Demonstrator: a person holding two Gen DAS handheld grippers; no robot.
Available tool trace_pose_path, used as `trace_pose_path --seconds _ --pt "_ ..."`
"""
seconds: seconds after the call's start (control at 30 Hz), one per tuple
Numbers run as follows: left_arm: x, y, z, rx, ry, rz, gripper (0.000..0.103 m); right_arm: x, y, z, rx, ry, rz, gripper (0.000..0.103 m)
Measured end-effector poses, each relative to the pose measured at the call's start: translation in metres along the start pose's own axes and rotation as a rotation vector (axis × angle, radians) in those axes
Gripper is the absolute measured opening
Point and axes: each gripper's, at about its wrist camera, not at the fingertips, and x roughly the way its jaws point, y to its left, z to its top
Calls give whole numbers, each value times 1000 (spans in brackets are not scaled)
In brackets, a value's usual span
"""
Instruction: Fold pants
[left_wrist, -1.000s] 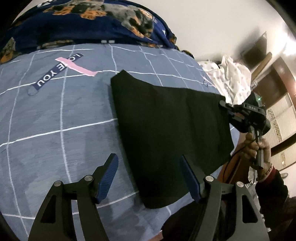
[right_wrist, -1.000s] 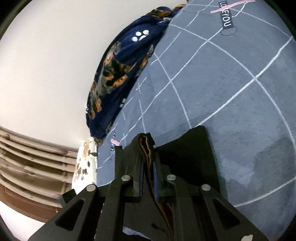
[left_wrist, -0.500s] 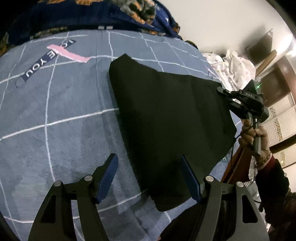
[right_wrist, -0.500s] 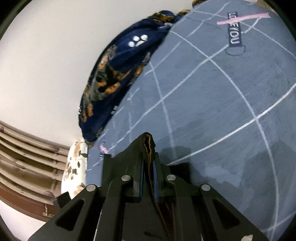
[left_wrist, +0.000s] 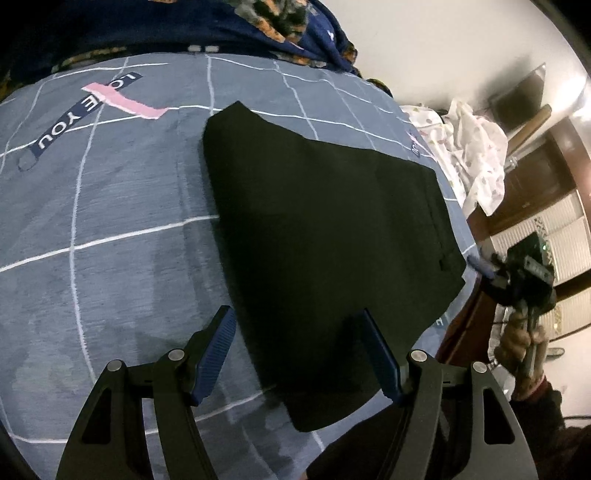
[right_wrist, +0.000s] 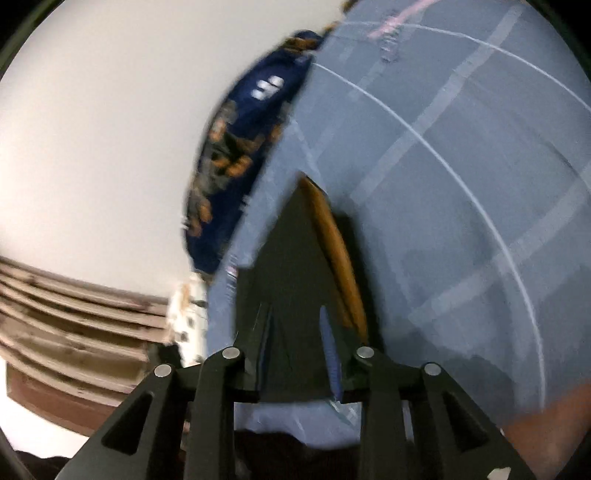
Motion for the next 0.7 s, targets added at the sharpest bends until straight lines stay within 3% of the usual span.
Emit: trace_pose_path --seconds 0.1,0.2,0.27,0.37,0.5,0.6,0.7 --pt "4 -5 -3 11 18 9 70 2 -13 -2 27 -5 -46 26" --pt "1 -5 -7 12 19 16 70 11 -14 0 26 22 -40 26" --pt "-2 -3 -9 8 16 28 70 16 -8 0 2 23 -51 26" --pt "-4 5 -11 -23 13 35 71 18 7 0 -64 11 -98 15" --pt "-5 12 -13 -55 16 32 71 8 23 -5 -95 -16 -104 13" --pt "-5 9 -13 -52 15 27 71 6 35 -7 -165 -14 -165 13" --pt "-4 6 -12 -34 24 31 71 16 16 -2 -96 32 -173 13"
